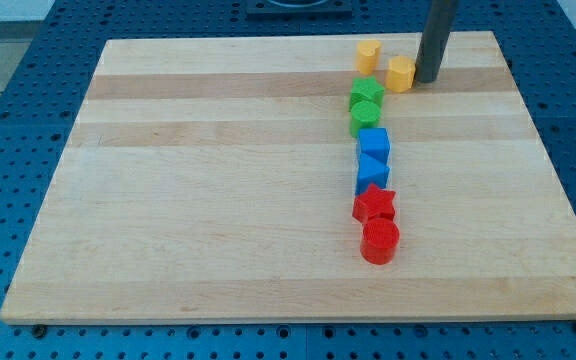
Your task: Adjust the yellow hexagon in between the yellow heart and green star
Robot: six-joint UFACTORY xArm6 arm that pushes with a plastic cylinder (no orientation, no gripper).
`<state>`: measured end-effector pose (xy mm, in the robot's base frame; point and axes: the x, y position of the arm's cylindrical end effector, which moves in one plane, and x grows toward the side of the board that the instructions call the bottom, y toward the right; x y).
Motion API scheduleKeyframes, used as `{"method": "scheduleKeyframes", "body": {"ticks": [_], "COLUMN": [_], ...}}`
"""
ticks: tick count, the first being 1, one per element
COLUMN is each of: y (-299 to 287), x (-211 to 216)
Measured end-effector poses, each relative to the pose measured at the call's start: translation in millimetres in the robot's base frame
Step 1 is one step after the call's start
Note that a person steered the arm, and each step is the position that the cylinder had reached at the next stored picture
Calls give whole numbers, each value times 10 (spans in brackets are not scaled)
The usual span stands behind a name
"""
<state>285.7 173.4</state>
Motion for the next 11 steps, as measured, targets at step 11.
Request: {"method": "scheduleKeyframes", "body": {"ticks": [11], "y": [-217], "x": [-272]}}
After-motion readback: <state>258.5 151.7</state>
